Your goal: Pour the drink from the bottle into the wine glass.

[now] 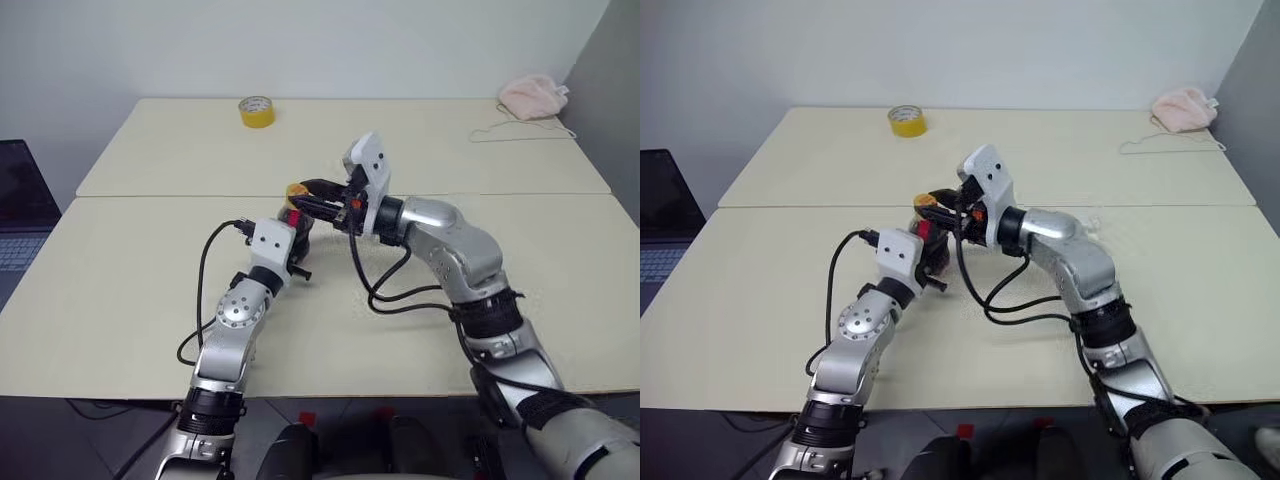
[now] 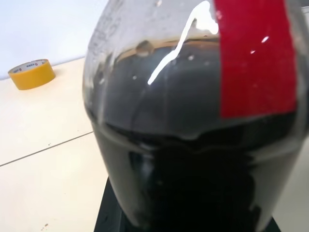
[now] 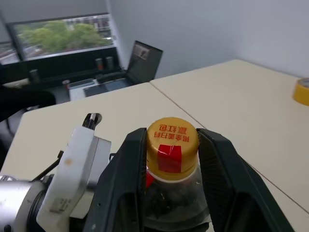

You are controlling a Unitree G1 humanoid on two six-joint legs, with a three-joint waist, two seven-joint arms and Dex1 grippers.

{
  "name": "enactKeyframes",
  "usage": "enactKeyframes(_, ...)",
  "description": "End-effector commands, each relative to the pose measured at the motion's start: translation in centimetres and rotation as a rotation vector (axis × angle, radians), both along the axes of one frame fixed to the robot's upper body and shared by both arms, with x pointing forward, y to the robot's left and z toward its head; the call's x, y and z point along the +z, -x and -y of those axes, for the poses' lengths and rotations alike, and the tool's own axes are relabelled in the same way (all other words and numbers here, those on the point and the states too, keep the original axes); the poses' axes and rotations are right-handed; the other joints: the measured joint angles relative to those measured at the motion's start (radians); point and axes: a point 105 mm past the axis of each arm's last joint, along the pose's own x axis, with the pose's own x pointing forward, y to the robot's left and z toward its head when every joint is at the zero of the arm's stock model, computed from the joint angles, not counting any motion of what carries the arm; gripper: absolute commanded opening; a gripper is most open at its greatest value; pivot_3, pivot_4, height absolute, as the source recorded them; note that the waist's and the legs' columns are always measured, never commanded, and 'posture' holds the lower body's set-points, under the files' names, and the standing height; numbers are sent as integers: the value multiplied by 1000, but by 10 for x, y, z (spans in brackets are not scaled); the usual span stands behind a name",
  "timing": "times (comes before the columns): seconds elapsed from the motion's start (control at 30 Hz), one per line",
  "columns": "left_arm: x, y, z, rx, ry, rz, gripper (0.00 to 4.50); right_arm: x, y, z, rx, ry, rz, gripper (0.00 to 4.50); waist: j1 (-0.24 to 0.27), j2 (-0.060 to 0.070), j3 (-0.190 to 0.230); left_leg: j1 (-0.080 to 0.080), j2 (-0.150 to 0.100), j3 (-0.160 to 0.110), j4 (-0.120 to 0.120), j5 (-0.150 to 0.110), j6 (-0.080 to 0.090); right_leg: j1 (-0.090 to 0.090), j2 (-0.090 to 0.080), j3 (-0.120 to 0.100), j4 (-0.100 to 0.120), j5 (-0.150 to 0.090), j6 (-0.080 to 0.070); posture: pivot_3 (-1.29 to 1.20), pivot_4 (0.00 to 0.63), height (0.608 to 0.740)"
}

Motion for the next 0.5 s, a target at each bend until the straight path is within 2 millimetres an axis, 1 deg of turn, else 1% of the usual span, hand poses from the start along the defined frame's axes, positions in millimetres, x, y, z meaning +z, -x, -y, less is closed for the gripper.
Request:
enactKeyframes(0.03, 34, 9, -2, -18, 32, 118, 794, 4, -14, 5, 35, 31, 55, 1231, -1, 0, 0, 0, 0, 0, 0, 0, 0, 0, 0, 0, 0, 0, 0, 0, 150, 740)
enactKeyframes(0.13, 33, 12, -1, -30, 45, 105, 794, 2, -25, 4, 62, 83, 114, 1231, -1, 0, 0, 0, 0, 0, 0, 0, 0, 0, 0, 0, 0, 0, 0, 0, 150, 740)
enactKeyframes(0.27, 33, 14, -1, -37, 45, 97, 793, -1, -29, 3, 83, 123, 172, 1231, 1, 0, 0, 0, 0, 0, 0, 0, 0, 0, 0, 0, -1, 0, 0, 0, 150, 740)
enactKeyframes(0.33, 33, 14, -2, -36, 45, 96, 792, -2, -27, 2, 101, 132, 177, 1231, 3, 0, 0, 0, -1, 0, 1, 0, 0, 0, -1, 0, -1, 0, 0, 0, 150, 740)
enactKeyframes(0.4, 33, 13, -2, -31, 45, 95, 792, -1, -22, 3, 128, 109, 156, 1231, 3, 0, 0, 0, -1, 0, 1, 0, 0, 0, -1, 0, -1, 0, 0, 0, 150, 740)
enactKeyframes(0.43, 33, 13, -3, -28, 45, 95, 792, 0, -20, 4, 132, 99, 150, 1651, 3, 0, 0, 0, 0, 0, 1, 0, 0, 0, -1, 0, -1, 0, 0, 0, 150, 740)
enactKeyframes(0.47, 33, 13, -3, -26, 45, 95, 792, 0, -19, 5, 132, 91, 145, 1852, 4, 0, 0, 0, 0, 0, 1, 0, 0, 0, -1, 0, -1, 0, 0, 0, 150, 740)
enactKeyframes(0.5, 33, 13, -3, -26, 45, 95, 792, 0, -18, 5, 131, 87, 142, 2163, 4, 0, 0, -1, 0, 0, 1, 0, 0, 0, -1, 0, -1, 0, 0, 0, 150, 740)
